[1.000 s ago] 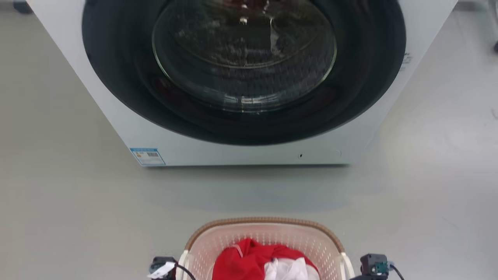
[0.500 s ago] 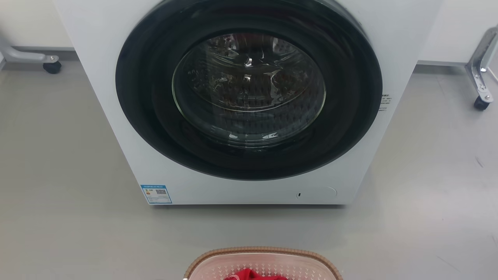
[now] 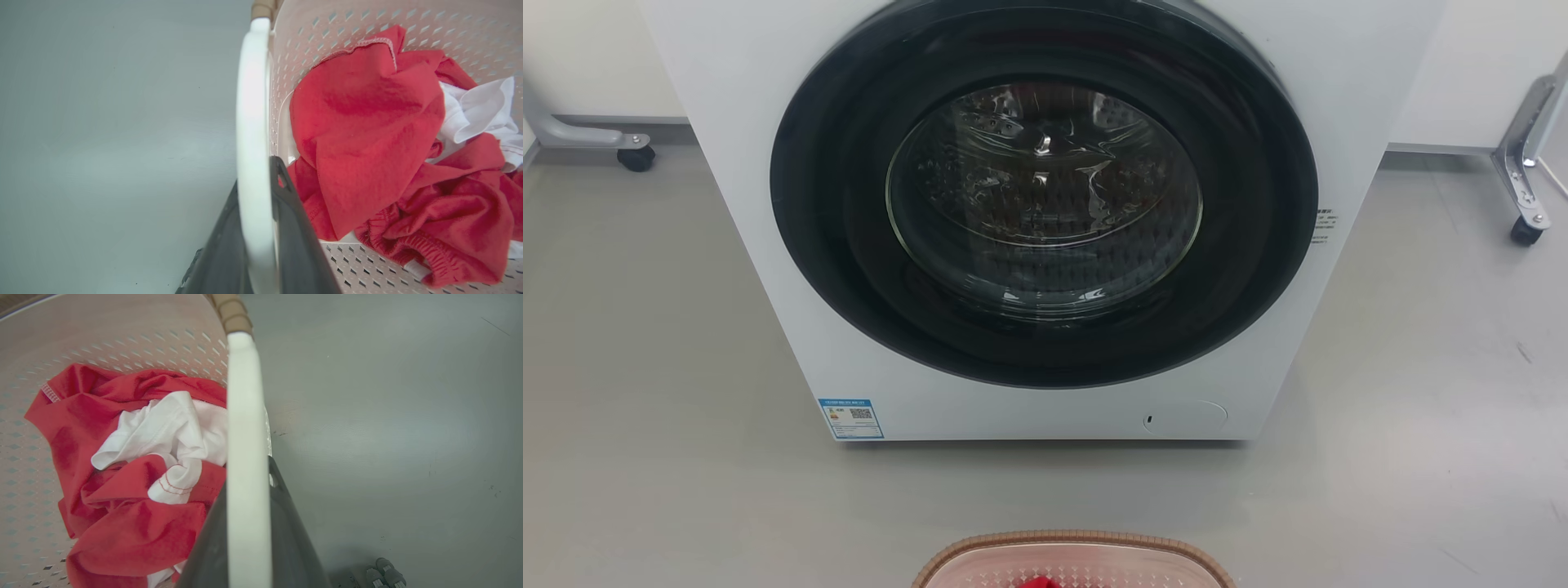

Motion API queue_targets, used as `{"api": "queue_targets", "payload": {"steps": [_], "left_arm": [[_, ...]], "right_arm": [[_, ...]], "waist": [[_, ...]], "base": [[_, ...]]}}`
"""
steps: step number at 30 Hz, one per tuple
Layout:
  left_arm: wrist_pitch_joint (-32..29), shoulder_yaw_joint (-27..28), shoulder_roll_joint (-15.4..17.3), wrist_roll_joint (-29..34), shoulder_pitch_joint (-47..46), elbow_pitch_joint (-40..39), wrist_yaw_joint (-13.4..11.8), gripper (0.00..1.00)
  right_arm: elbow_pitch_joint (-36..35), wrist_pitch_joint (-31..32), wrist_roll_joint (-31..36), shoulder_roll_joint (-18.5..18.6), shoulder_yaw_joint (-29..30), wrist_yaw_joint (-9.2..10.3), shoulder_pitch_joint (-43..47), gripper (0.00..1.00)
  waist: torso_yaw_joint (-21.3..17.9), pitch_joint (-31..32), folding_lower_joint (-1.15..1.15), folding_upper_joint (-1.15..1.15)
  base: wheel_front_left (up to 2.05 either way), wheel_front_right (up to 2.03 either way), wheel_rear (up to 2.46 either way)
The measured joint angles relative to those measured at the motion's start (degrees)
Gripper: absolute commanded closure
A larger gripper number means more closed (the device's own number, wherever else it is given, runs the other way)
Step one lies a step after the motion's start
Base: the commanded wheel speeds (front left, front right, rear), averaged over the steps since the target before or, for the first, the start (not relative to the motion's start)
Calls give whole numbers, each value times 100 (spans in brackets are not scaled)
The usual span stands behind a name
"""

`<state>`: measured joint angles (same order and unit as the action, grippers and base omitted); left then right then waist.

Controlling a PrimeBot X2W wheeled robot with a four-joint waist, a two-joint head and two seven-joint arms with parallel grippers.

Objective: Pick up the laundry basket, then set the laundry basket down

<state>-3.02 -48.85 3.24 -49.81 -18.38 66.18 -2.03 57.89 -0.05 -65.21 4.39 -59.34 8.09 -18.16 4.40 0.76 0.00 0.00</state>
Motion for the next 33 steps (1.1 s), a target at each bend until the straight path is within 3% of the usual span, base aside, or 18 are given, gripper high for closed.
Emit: {"api": "queue_targets", "payload": {"steps": [33], "left_arm": [[-40,-192,11,-116,3,-1,-57,100]], "right_arm": [[131,-112,-538,1,-530,0,-127,100]], "waist": [[-20,-42,1,1]], "base": [[0,0,0]]}}
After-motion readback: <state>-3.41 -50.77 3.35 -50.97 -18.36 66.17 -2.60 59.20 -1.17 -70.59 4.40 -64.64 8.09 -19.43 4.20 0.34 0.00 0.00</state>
